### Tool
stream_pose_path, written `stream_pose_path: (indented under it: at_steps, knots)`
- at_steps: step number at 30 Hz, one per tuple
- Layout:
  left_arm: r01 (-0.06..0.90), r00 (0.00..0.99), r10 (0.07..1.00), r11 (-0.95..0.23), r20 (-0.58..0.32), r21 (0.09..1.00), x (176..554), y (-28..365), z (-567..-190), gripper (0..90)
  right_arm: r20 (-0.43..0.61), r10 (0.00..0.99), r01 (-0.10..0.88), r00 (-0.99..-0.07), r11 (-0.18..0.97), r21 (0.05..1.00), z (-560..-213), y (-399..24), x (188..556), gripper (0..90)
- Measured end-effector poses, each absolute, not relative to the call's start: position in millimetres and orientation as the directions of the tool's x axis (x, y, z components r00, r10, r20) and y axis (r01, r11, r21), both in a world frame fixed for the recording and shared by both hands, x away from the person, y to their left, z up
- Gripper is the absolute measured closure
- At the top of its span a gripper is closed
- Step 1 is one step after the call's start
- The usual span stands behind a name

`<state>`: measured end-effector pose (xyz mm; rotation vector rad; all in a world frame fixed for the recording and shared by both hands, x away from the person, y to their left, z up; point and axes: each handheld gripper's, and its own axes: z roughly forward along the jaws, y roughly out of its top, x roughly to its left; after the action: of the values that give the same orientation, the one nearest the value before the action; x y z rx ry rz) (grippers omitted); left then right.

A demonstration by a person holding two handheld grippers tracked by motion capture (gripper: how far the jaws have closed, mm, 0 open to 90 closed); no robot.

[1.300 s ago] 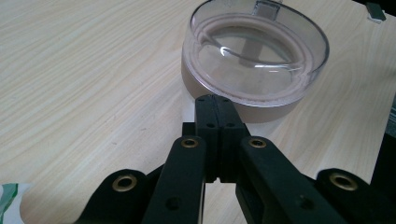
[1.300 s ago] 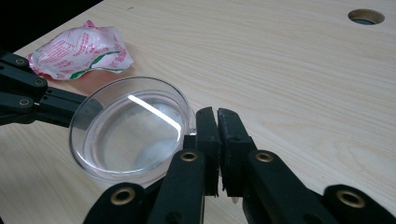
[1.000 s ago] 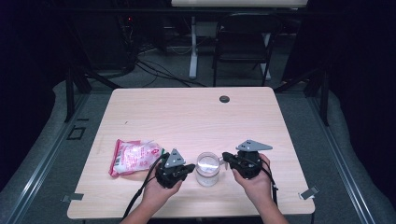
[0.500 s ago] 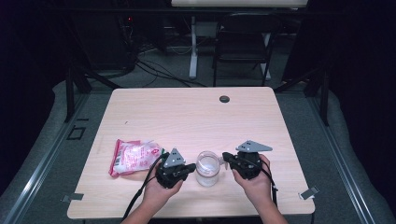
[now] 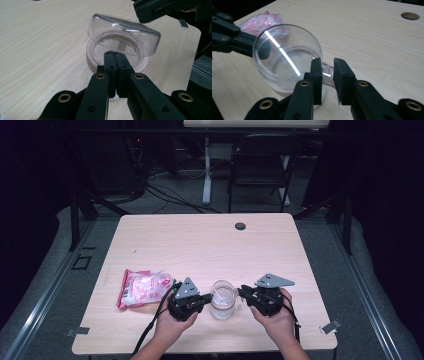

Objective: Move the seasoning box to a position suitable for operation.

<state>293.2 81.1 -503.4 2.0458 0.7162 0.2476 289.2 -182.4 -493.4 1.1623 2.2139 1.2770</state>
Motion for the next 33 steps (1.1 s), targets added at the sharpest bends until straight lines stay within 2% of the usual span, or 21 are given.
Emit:
stream_pose_path:
  at_steps: [11, 15, 24, 33]
  knots:
    - [0.374, 0.812, 0.577, -0.395, -0.09, 0.839, 295, 76, -495, 81.0, 0.127, 0.73, 0.444, -0.671, 0.259, 0.858, -485, -181, 275, 55.6]
    - [0.385, 0.808, 0.58, -0.385, -0.104, 0.839, 296, 74, -494, 77.4, 0.128, 0.719, 0.433, -0.683, 0.257, 0.864, -486, -180, 273, 51.0]
    - [0.374, 0.805, 0.587, -0.383, -0.09, 0.845, 295, 74, -489, 71.2, 0.088, 0.691, 0.41, -0.718, 0.317, 0.855, -483, -168, 265, 50.1]
    - [0.37, 0.797, 0.598, -0.366, -0.088, 0.854, 294, 74, -487, 64.2, -0.041, 0.718, 0.351, -0.695, 0.389, 0.852, -487, -154, 261, 46.1]
